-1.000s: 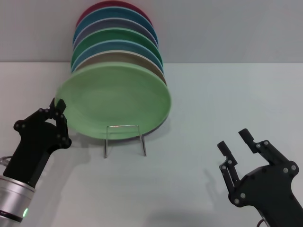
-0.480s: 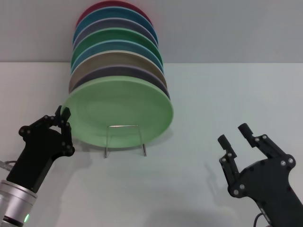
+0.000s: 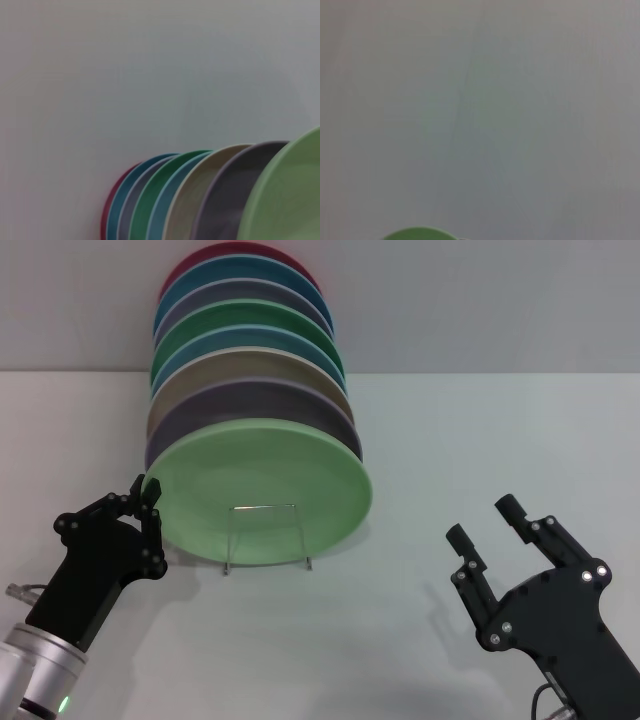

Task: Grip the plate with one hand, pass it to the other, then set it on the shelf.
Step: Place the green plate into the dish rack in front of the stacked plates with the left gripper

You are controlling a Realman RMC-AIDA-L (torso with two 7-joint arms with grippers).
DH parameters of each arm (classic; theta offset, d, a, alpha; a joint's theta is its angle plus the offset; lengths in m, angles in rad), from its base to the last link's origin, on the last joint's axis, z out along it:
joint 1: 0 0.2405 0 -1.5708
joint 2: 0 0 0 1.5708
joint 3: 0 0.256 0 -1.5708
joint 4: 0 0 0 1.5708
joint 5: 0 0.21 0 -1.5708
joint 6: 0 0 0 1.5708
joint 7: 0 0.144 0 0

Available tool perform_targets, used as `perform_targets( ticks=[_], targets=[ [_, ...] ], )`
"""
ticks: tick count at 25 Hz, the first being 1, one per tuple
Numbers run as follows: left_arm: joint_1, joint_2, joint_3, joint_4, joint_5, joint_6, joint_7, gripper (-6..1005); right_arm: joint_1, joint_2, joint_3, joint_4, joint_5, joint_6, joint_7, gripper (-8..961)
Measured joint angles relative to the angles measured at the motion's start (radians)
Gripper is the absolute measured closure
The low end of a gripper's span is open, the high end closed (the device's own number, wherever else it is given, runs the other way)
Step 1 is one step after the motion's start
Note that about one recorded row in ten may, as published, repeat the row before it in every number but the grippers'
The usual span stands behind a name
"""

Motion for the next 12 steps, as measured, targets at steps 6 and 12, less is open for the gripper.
perform_targets(
  ticks=[6,12],
  targets=[
    [-0.007,0.0,0.0,-0.001,0.0,-0.011,0.0,909,0.001,0.0,0.001,-0.01,0.0,-0.007,0.0,545],
    [-0.006,0.003,0.0,-0.003,0.0,0.006,-0.002,906,0.003,0.0,0.012,-0.014,0.002,-0.008,0.005,461]
  ],
)
